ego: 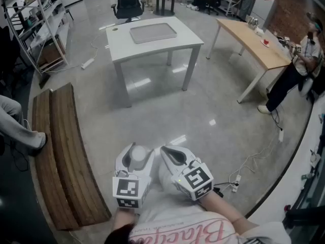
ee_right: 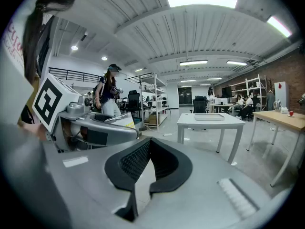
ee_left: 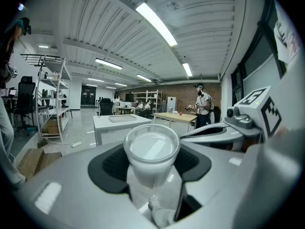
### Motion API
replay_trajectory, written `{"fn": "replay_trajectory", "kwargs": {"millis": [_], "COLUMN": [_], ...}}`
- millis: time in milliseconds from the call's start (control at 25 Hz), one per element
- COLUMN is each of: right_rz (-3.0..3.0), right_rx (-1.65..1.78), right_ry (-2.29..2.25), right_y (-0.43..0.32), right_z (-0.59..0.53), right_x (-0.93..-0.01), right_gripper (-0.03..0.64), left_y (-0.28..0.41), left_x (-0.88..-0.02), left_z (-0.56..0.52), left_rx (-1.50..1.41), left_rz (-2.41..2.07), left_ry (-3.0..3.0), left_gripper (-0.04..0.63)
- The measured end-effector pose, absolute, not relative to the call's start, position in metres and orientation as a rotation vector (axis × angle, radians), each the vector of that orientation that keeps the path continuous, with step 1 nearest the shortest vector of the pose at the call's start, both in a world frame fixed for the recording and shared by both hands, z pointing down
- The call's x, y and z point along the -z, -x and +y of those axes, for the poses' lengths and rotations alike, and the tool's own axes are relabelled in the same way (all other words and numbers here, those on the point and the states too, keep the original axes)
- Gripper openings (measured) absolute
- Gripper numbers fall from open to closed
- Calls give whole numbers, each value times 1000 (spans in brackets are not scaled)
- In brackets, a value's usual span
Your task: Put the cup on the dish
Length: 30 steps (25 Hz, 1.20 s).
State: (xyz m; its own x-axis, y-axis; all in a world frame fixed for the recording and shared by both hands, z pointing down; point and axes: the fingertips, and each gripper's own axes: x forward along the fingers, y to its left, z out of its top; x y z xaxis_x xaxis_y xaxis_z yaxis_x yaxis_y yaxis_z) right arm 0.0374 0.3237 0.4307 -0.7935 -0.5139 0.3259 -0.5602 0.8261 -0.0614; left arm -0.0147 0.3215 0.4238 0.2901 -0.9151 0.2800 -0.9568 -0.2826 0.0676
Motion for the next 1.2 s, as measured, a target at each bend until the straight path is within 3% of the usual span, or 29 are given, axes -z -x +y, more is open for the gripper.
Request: {"fn": "replay_trajectory", "kwargs": {"millis": [720, 1200], "right_rz": [-2780, -2757], "right_rx": [-211, -231], "right_ry": [-786, -787], "right_y": [-44, -40], "right_z": [295, 200], "right_x": [-428, -427], "right_gripper": [2, 2], "left_y": [-2, 6], "left_x": [-426, -424], "left_z": [284, 191], "left_rx": [-306, -334], "left_rz": [-1697, -1677], "left_ry": [-2365, -2364], "left_gripper": [256, 256]}}
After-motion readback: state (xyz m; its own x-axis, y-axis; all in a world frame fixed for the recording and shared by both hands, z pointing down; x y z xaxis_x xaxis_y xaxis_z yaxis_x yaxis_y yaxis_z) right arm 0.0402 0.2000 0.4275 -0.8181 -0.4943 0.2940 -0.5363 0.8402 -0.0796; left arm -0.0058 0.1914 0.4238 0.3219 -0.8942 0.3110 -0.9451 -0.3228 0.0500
